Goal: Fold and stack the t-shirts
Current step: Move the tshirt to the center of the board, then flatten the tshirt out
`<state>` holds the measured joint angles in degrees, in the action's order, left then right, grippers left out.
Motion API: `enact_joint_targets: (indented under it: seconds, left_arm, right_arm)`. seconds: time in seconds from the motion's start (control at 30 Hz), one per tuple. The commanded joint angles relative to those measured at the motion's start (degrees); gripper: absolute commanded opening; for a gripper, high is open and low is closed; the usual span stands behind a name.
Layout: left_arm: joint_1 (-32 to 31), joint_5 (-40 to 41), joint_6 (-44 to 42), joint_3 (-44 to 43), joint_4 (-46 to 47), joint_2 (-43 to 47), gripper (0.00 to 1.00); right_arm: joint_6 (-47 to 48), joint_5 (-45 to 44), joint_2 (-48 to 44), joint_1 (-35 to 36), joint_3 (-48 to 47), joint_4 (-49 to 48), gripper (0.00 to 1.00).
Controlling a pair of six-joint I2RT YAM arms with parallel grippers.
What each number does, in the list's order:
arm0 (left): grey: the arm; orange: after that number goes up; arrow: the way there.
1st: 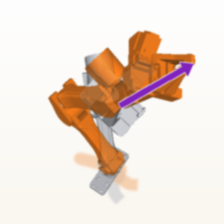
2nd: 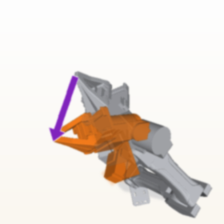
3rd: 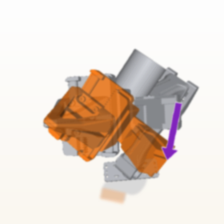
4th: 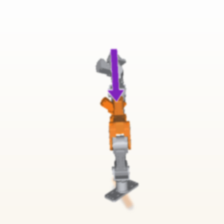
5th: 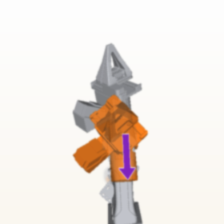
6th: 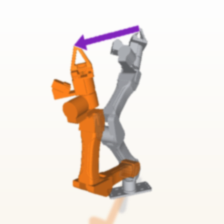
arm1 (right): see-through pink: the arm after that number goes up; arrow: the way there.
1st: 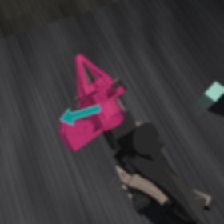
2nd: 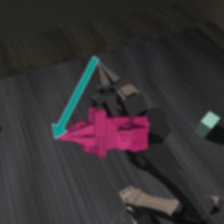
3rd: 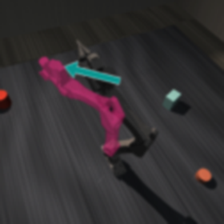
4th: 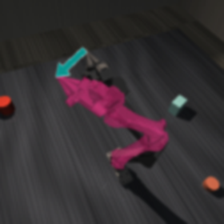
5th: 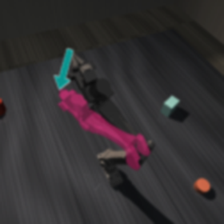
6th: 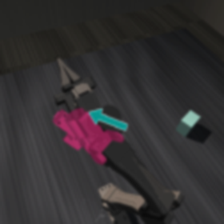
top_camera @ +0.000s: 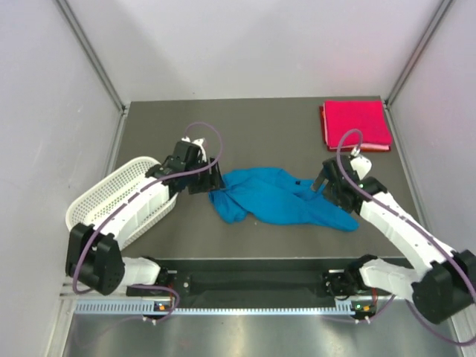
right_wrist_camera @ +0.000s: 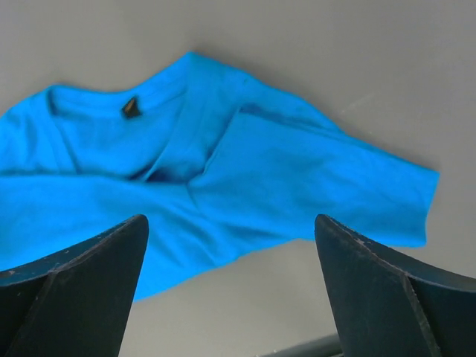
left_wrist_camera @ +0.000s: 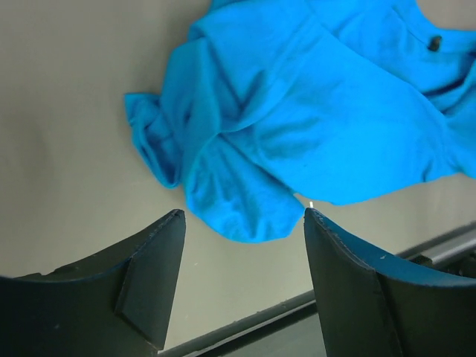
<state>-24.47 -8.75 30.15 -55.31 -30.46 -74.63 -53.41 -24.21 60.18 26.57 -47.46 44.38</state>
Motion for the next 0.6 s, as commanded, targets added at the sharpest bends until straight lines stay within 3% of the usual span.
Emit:
enact_joint_targets:
  seconds: [0.0, 0.03, 0.2, 0.4, 0.57]
  left_arm:
    - [-0.05, -4.60, -2.46, -2.78, 2.60, -4.36, 0.69]
    - [-0.05, -4.43, -2.64, -3.22, 2.25, -5.34, 0.69]
    - [0.04, 1.36, -4.05, -5.86, 0.49, -10.96, 0.70]
    - [0.04, 1.98, -3.18, -7.79, 0.40, -15.45, 0.69]
    - [0.12, 1.54, -2.03, -7.71, 1.80, -15.19, 0.61]
  right_arm:
    - [3.21, 6.96, 5.54, -4.76, -3.95, -8.15, 0.91]
    - [4.70, 8.55, 7.30, -5.73, -4.56, -9.39, 0.84]
    - [15.25, 15.41, 23.19, -6.70, -14.38, -10.20, 0.69]
    - [16.93, 17.08, 28.84, -6.62, -15.20, -14.05, 0.67]
    - [18.25, 22.52, 31.83, -2.59, -17.40, -19.84, 0.66]
